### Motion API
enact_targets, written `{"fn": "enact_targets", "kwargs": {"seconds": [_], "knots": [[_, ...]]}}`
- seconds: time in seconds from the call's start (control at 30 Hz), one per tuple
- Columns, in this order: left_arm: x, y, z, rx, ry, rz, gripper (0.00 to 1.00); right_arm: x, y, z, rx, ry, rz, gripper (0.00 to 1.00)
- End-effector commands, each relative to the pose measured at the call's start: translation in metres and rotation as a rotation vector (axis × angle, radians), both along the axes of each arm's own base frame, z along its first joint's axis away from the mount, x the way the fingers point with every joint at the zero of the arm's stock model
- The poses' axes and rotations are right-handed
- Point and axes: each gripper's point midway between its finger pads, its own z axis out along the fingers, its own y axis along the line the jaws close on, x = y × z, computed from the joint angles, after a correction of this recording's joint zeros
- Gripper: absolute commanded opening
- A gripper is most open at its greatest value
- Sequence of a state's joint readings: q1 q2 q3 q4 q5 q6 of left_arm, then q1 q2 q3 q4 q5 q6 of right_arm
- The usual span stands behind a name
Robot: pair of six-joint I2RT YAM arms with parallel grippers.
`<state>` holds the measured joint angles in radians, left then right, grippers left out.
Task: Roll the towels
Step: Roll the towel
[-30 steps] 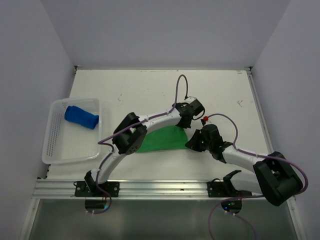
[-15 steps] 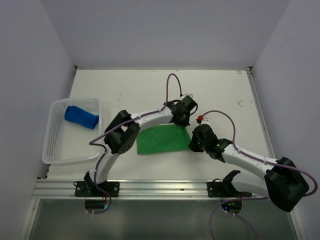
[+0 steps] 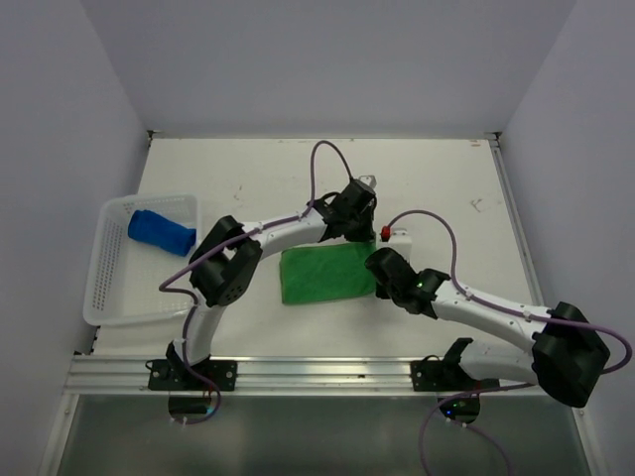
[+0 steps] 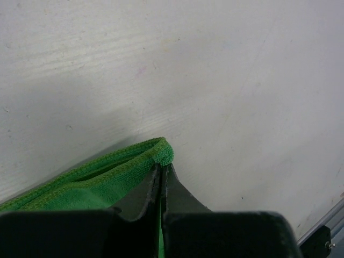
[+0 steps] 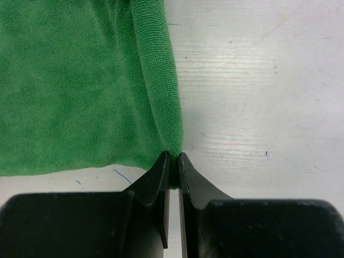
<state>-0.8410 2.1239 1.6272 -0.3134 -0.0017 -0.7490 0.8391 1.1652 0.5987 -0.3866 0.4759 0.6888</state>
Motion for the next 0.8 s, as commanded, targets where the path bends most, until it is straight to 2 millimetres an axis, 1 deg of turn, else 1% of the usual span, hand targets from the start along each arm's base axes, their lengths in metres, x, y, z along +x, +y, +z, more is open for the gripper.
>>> {"fn": "enact_targets", "kwargs": {"seconds": [0.0, 0.03, 0.1, 0.13, 0.17, 0.2, 0.3, 0.5, 0.53, 0.57, 0.6, 0.63, 0.67, 0.7, 0.77], "knots": [[0.041, -0.001, 0.059, -0.156, -0.155, 0.067, 0.0, -0.016, -0.029, -0.003, -0.185, 0.044, -0.028, 0.0], [0.039, 0.0, 0.056, -0.155, -0.144, 0.062, 0.0, -0.015, -0.031, -0.002, -0.204, 0.034, -0.036, 0.0], [0.041, 0.002, 0.06, -0.176, -0.158, 0.065, 0.0, -0.016, -0.032, 0.0, -0.239, 0.028, -0.037, 0.0], [0.039, 0.004, 0.056, -0.172, -0.153, 0.065, 0.0, -0.017, -0.033, 0.0, -0.254, 0.026, -0.041, 0.0], [0.041, 0.005, 0.06, -0.182, -0.164, 0.067, 0.0, -0.014, -0.034, 0.004, -0.267, 0.01, -0.05, 0.0], [0.038, 0.004, 0.061, -0.192, -0.159, 0.05, 0.0, -0.016, -0.035, 0.003, -0.291, 0.019, -0.047, 0.0], [0.038, 0.007, 0.061, -0.193, -0.164, 0.044, 0.0, -0.015, -0.035, 0.006, -0.324, 0.014, -0.049, 0.0], [0.038, 0.011, 0.06, -0.208, -0.178, 0.023, 0.0, -0.015, -0.024, 0.011, -0.38, -0.011, -0.008, 0.0], [0.037, 0.01, 0.062, -0.22, -0.176, 0.01, 0.0, -0.014, -0.024, 0.009, -0.409, -0.013, -0.004, 0.0], [0.039, 0.006, 0.068, -0.246, -0.196, 0.0, 0.0, -0.013, -0.02, 0.012, -0.415, -0.022, -0.003, 0.0], [0.038, 0.006, 0.067, -0.25, -0.196, -0.01, 0.0, -0.014, -0.02, 0.013, -0.437, -0.029, 0.002, 0.0], [0.039, 0.006, 0.07, -0.257, -0.206, -0.013, 0.0, -0.015, -0.018, 0.011, -0.458, -0.025, 0.009, 0.0], [0.039, 0.006, 0.072, -0.26, -0.212, -0.018, 0.0, -0.013, -0.015, 0.013, -0.461, -0.031, 0.01, 0.0], [0.037, 0.006, 0.07, -0.254, -0.213, -0.025, 0.0, -0.016, -0.013, 0.013, -0.478, -0.034, 0.021, 0.0], [0.037, 0.009, 0.07, -0.248, -0.217, -0.023, 0.0, -0.013, -0.01, 0.015, -0.511, -0.047, 0.019, 0.0]]}}
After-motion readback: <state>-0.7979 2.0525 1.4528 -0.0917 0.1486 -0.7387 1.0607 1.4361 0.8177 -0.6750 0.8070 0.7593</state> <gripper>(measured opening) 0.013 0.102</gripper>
